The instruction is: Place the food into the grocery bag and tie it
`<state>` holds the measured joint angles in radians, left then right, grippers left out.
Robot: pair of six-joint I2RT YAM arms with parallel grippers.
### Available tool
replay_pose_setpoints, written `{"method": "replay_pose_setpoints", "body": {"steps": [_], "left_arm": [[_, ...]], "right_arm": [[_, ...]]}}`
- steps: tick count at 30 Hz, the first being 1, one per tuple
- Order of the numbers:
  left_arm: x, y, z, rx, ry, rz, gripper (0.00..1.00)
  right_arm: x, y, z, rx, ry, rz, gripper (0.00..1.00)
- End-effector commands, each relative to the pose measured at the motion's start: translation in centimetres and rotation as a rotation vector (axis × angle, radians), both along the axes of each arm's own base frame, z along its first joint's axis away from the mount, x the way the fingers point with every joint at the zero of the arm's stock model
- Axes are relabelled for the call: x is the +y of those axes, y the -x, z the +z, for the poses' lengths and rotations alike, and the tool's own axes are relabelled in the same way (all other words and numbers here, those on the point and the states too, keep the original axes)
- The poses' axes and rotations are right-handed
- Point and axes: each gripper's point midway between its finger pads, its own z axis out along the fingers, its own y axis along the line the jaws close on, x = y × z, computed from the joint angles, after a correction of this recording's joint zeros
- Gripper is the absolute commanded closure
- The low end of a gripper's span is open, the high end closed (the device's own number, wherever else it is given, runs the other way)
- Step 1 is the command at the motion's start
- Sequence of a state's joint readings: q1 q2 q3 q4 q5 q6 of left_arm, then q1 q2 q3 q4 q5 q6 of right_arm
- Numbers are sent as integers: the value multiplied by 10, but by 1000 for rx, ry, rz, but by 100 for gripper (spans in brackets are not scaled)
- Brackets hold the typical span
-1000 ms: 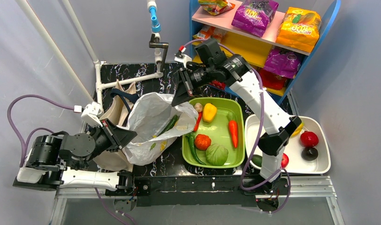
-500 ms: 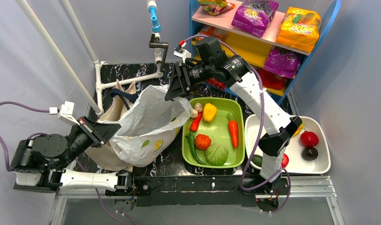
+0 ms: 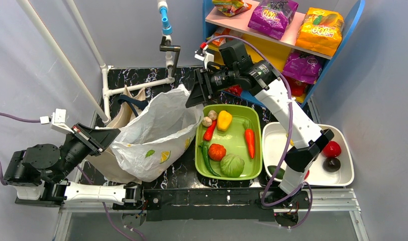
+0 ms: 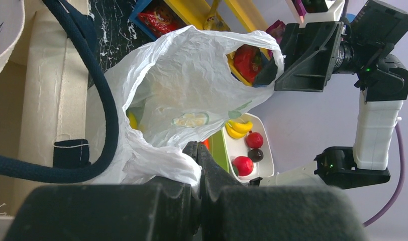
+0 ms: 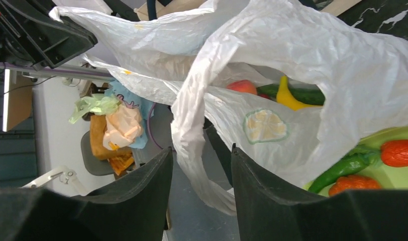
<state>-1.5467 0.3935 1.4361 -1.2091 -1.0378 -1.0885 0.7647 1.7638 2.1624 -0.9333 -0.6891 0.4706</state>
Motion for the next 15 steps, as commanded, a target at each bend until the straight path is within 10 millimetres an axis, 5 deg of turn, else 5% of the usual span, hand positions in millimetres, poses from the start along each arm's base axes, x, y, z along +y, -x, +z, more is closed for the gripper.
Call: {"method": "replay_pose_setpoints", "body": {"steps": [1,8,15], "left_arm": [[11,-7,3,-11,0,56,100],[-3,-2,0,1,-2,17,100],[-37,6,21,-51,-92,-92,100]], "right_arm": [[-12,-3,12,-94,-12,-40,50],[-11,-10,21,-126,-14,-65,95],[-9,9,47,-123,-91,43,99]]}}
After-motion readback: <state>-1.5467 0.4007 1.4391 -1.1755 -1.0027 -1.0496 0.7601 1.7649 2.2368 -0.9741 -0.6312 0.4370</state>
